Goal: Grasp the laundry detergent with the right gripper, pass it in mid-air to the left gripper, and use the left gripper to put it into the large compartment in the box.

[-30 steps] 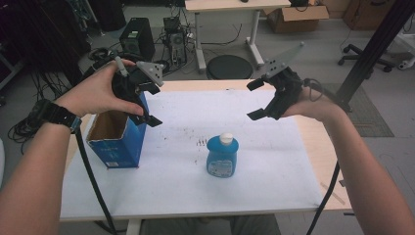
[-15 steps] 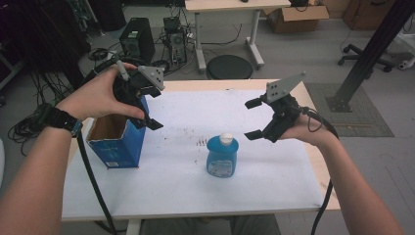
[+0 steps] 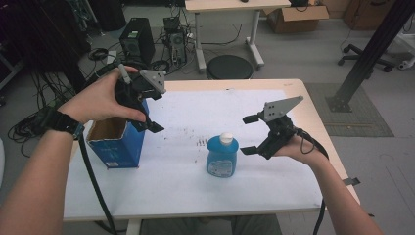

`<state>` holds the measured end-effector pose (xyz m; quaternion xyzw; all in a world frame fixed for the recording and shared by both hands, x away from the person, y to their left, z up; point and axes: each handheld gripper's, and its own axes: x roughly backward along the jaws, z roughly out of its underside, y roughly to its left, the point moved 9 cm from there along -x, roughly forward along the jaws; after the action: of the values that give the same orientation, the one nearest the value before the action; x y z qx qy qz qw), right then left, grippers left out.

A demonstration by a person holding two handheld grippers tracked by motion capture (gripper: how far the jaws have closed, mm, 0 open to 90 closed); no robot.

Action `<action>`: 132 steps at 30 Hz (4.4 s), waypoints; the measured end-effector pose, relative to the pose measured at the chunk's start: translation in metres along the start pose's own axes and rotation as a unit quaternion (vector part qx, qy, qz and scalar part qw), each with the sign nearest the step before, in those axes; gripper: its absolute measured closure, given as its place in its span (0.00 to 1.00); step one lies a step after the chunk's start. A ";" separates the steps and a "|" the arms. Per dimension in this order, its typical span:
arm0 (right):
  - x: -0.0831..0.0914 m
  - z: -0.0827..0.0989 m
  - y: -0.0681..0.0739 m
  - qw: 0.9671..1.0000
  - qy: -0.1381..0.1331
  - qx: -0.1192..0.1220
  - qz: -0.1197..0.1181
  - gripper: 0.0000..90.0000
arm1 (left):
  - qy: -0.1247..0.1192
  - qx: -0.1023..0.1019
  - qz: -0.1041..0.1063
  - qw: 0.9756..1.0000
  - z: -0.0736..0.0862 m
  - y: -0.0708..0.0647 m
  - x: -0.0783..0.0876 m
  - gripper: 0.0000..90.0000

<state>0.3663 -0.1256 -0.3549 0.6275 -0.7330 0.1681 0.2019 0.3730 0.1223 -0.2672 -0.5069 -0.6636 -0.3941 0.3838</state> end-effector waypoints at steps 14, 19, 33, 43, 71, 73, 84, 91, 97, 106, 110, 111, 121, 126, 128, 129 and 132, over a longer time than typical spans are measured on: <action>-0.024 0.008 0.009 1.000 -0.016 -0.003 -0.005 0.01 | -0.002 -0.001 0.002 1.000 -0.002 0.000 -0.001 0.03; -0.035 0.014 0.011 1.000 -0.012 -0.005 -0.008 0.01 | -0.001 -0.001 0.002 1.000 -0.001 -0.001 -0.002 0.03; -0.061 0.027 0.015 1.000 -0.014 -0.010 0.008 0.02 | -0.005 -0.005 0.005 1.000 -0.003 -0.002 -0.002 0.03; -0.072 0.032 0.016 0.999 -0.024 -0.019 0.019 0.09 | -0.004 -0.006 0.008 1.000 -0.003 -0.002 -0.006 0.03; -0.073 0.032 0.016 0.999 -0.034 -0.011 0.017 0.32 | -0.004 -0.008 0.011 1.000 -0.003 -0.004 -0.007 0.03; -0.073 0.033 0.016 0.999 -0.033 -0.012 0.019 0.34 | -0.005 -0.007 0.011 1.000 -0.003 -0.004 -0.007 0.03; -0.074 0.033 0.018 0.999 -0.033 -0.008 0.017 0.41 | -0.005 -0.008 0.011 1.000 -0.003 -0.004 -0.007 0.03; -0.073 0.033 0.019 0.999 -0.033 -0.003 0.013 0.45 | -0.005 -0.010 0.012 1.000 -0.004 -0.004 -0.008 0.03; -0.073 0.033 0.020 0.999 -0.032 0.000 0.015 0.46 | -0.006 -0.011 0.013 1.000 -0.005 -0.005 -0.008 0.03; -0.070 0.020 0.016 1.000 -0.010 -0.001 -0.014 0.47 | -0.009 -0.019 0.015 1.000 -0.013 -0.008 -0.004 0.03; -0.066 0.002 0.013 0.999 -0.007 0.004 -0.036 0.47 | -0.013 -0.022 0.014 1.000 -0.018 -0.009 -0.001 0.03; -0.065 0.000 0.012 0.999 -0.007 0.004 -0.038 0.47 | -0.014 -0.022 0.016 1.000 -0.019 -0.010 0.000 0.03; -0.063 -0.047 0.006 0.997 -0.007 0.024 -0.071 0.47 | -0.022 -0.027 0.018 0.999 -0.031 -0.012 0.008 0.03; -0.073 -0.068 0.008 0.996 0.004 0.040 -0.083 0.47 | -0.025 -0.024 0.019 0.999 -0.036 -0.012 0.009 0.03; -0.078 -0.076 0.010 0.995 0.007 0.048 -0.085 0.47 | -0.024 -0.026 0.019 0.999 -0.038 -0.013 0.009 0.03; -0.080 -0.079 0.011 0.995 0.008 0.051 -0.087 0.48 | -0.024 -0.026 0.018 0.999 -0.039 -0.013 0.009 0.03; -0.086 -0.089 0.014 0.994 0.009 0.058 -0.097 0.48 | -0.025 -0.023 0.017 0.999 -0.042 -0.013 0.010 0.03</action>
<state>0.3715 -0.0057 -0.3219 0.7048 -0.6557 0.1956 0.1872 0.3627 0.0857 -0.2434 -0.5367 -0.6552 -0.3895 0.3618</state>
